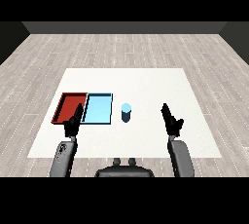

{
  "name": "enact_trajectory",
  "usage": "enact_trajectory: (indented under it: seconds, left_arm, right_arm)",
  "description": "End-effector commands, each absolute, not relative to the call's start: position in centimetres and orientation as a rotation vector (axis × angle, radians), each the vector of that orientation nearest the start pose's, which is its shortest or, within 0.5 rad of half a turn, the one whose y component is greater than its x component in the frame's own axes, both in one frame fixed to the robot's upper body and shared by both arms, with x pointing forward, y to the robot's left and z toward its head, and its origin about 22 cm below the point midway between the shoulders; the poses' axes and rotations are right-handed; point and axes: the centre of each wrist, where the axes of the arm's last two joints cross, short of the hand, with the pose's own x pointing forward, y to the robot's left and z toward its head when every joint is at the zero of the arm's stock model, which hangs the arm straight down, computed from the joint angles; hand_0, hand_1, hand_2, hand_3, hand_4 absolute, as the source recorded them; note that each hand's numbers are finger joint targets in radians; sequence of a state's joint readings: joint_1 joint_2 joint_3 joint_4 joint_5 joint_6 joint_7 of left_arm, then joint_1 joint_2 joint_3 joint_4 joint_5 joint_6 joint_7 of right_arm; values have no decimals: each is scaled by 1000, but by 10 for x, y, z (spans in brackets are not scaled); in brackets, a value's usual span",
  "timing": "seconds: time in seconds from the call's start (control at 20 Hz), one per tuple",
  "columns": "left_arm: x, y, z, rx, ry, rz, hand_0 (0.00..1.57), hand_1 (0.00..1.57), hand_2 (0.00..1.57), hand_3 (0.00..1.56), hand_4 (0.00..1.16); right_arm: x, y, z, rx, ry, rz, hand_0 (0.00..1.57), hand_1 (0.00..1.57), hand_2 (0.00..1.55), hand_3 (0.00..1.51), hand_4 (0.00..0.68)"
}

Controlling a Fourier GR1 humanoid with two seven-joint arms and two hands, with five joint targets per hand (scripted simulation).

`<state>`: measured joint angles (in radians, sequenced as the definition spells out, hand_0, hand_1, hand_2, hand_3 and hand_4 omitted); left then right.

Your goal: Pick the blue can and put it in the blue box

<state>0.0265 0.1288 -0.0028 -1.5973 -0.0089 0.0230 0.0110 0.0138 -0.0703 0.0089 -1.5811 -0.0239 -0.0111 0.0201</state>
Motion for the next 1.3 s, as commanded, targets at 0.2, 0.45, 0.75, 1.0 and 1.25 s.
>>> enact_trajectory:
  seconds: [0.2, 0.45, 0.75, 1.0, 1.25]
  left_arm:
    - [247, 259, 16, 91, -1600, -71, 0, 0, 0, 0, 0]
    - [243, 237, 29, -46, -2013, -23, 0, 0, 0, 0, 0]
    - [236, 258, 33, -60, -2033, -6, 0, 0, 0, 0, 0]
    - [243, 269, 38, -100, -2046, -9, 0, 0, 0, 0, 0]
    - [259, 267, 14, -49, -2028, -4, 0, 0, 0, 0, 0]
  right_arm:
    - [277, -191, 19, -82, -1610, 82, 0, 0, 0, 0, 0]
    - [281, -173, 32, 162, -1838, 21, 0, 0, 0, 0, 0]
    - [290, -173, 9, 177, -1852, 8, 0, 0, 0, 0, 0]
    - [288, -176, 24, 198, -1850, 19, 0, 0, 0, 0, 0]
    - [277, -193, 11, 227, -1832, 10, 0, 0, 0, 0, 0]
